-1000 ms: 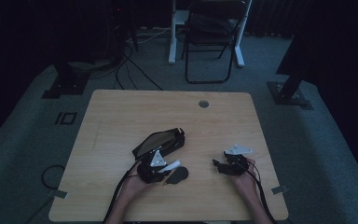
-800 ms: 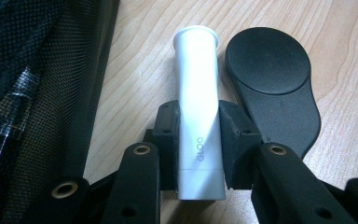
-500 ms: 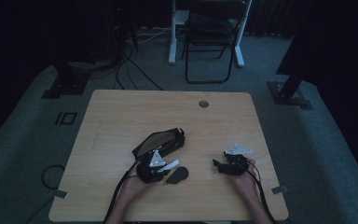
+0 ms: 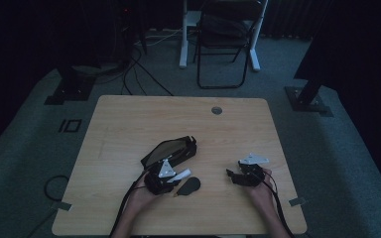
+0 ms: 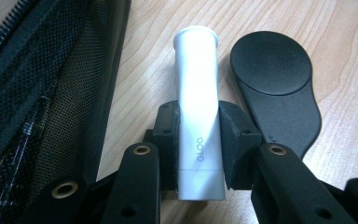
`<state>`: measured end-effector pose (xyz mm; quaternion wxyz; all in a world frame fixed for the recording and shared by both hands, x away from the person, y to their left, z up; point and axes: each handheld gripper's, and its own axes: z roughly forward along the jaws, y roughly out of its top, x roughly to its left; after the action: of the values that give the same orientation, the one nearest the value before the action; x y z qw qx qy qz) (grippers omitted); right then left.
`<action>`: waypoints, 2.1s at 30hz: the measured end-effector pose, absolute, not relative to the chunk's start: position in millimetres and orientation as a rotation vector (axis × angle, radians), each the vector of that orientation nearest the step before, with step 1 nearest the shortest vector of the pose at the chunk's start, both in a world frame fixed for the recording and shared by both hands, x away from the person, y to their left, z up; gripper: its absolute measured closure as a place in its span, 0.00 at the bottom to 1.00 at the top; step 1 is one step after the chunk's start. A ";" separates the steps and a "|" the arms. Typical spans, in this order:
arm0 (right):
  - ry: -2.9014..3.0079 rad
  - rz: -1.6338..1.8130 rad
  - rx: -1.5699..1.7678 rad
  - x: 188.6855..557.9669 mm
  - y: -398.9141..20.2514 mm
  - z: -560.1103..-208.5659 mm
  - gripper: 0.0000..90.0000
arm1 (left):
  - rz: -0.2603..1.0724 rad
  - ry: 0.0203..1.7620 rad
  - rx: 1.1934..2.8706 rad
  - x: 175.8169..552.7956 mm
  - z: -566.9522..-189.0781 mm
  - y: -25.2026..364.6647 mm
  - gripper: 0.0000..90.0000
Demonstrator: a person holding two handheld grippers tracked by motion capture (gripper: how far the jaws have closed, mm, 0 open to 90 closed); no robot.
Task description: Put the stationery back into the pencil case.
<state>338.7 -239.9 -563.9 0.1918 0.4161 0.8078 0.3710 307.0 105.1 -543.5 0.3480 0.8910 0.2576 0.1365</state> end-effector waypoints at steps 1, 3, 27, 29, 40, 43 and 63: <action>2.268 1.042 1.168 338.7 -239.9 -563.9 0.39 | 0.355 0.666 2.311 306.9 -543.1 105.3 0.79; 2.268 1.042 1.168 338.7 -239.9 -563.9 0.39 | 0.354 0.666 2.305 306.6 -542.3 105.6 0.79; 2.268 1.041 1.167 338.7 -240.0 -563.9 0.39 | 0.368 0.624 2.244 300.4 -513.5 111.2 0.79; 2.268 1.041 1.167 338.7 -240.0 -563.9 0.39 | 0.372 0.622 2.240 300.1 -511.7 111.6 0.79; 2.268 1.041 1.168 338.7 -240.0 -563.9 0.39 | 0.377 0.604 2.227 299.5 -501.7 112.2 0.79; 2.269 1.041 1.167 338.7 -240.0 -563.9 0.39 | 0.379 0.599 2.224 300.0 -499.5 112.1 0.79; 2.269 1.042 1.167 338.7 -240.0 -563.9 0.39 | 0.401 0.584 2.205 301.4 -487.0 114.0 0.79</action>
<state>338.7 -240.0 -563.9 0.1917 0.4156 0.8080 0.3709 301.4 114.0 -487.0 0.4010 0.8722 0.2310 0.1586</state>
